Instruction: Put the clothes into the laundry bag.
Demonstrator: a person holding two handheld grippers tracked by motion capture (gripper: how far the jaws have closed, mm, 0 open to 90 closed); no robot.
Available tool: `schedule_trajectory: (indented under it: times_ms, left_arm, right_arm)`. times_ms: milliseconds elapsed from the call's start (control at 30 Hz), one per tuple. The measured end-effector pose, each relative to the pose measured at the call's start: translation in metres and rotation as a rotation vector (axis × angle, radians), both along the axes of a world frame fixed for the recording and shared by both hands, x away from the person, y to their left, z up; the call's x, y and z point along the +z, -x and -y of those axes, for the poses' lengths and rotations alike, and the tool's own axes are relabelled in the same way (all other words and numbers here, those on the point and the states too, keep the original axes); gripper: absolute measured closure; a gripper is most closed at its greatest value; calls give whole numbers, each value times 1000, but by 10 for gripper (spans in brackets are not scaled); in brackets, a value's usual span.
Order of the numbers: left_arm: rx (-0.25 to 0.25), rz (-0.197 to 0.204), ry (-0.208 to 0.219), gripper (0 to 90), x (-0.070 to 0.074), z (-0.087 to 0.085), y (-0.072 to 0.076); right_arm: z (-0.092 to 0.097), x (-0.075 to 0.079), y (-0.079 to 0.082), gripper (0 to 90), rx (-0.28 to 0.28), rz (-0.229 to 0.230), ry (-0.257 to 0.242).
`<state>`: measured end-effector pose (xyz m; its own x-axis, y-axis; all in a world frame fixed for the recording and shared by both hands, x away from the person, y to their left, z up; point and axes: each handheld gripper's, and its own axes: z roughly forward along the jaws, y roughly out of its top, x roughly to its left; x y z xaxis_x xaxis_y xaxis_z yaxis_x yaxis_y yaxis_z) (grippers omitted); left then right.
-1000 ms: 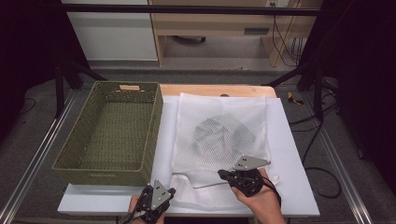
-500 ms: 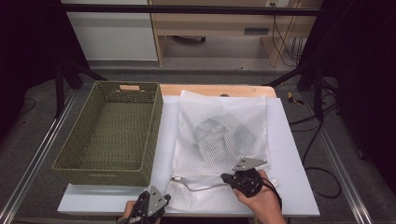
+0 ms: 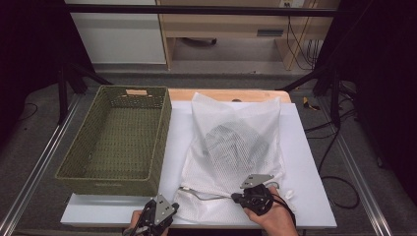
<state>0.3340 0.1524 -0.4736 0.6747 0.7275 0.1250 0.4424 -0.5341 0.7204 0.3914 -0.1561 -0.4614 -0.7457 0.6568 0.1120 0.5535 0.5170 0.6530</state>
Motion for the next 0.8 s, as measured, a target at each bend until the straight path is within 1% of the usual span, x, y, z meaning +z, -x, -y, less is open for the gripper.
schedule_trajectory:
  times_ms: [100,300,333,400,467,533,567,600,667,733,767,800]
  left_arm:
    - [0,1,2,889,0,0,0]
    - [1,2,8,887,0,0,0]
    - [4,3,15,887,0,1,1]
    - [1,2,11,886,1,0,1]
    - [5,7,21,885,2,0,2]
    - [1,12,17,878,3,-1,3]
    - [4,18,23,872,3,-1,3]
    - [5,22,23,862,3,-1,3]
    - [9,34,26,814,4,-1,4]
    - [17,50,43,736,6,-2,3]
    - [19,55,61,698,6,-1,3]
    - [19,59,68,669,7,-1,3]
  right_arm:
    - [1,-3,-2,894,-6,-11,-1]
    - [2,-6,-3,891,-9,-15,-2]
    - [3,-7,-3,891,-7,-16,-5]
    - [3,-7,-4,890,-3,-19,-3]
    - [3,-8,-3,890,-2,-18,5]
    - [4,-8,-3,885,7,-13,3]
    - [4,-8,-4,878,9,-11,5]
    - [4,-8,-4,869,11,-10,5]
    - [5,-8,-3,837,11,-2,6]
    - [4,-7,-3,778,8,1,-2]
    - [5,-6,-2,743,9,10,-4]
    - [5,-4,-2,706,6,18,-11]
